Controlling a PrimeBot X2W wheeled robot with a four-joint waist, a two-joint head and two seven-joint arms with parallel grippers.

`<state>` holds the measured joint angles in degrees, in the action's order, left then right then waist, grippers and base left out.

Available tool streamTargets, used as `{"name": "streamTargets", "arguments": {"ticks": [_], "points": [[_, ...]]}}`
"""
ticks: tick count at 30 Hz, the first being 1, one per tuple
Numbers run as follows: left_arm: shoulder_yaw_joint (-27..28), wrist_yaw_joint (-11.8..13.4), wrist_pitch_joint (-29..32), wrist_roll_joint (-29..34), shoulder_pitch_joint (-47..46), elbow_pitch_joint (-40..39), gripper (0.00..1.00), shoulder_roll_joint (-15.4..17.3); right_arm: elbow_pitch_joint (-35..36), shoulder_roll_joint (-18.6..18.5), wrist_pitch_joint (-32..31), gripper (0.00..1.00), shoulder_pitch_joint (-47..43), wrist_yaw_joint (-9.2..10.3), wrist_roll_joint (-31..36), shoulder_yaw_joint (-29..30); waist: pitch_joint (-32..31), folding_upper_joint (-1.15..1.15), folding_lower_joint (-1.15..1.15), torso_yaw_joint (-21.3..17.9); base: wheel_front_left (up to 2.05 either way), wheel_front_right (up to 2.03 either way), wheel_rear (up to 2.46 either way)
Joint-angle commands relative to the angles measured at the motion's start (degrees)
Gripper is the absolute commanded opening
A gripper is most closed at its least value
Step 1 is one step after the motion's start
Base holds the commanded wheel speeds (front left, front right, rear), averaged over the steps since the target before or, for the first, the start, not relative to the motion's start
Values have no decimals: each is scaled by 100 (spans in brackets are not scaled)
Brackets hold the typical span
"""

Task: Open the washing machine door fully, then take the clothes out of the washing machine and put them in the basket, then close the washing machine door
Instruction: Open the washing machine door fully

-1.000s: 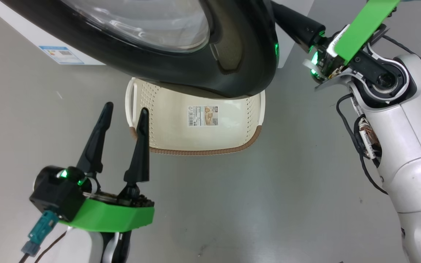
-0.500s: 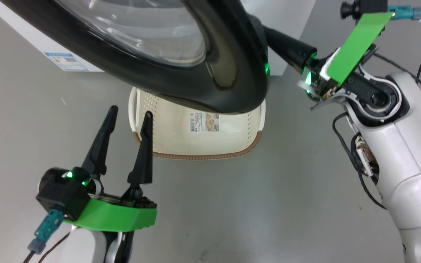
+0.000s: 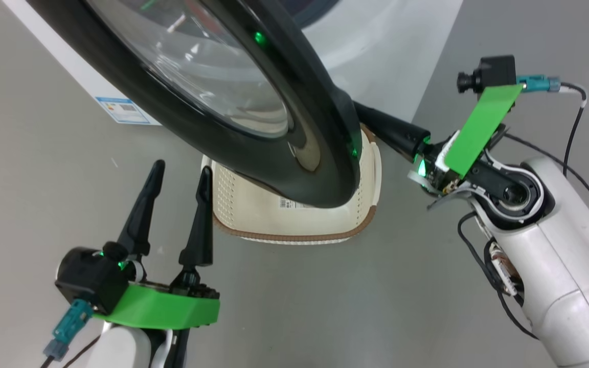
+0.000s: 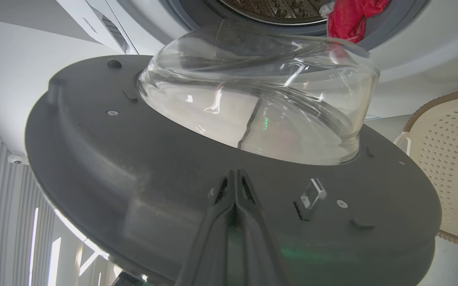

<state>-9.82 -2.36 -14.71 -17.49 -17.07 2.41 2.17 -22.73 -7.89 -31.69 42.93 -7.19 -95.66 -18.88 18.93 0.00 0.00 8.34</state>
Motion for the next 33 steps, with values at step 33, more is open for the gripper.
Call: {"name": "streamTargets", "arguments": {"ticks": [33], "points": [[123,287,-29,-222,458,-119,100,71,857,-222,688,0,-1061,-30,-903,-1187,-781,0,0,857,0,0,0]]}}
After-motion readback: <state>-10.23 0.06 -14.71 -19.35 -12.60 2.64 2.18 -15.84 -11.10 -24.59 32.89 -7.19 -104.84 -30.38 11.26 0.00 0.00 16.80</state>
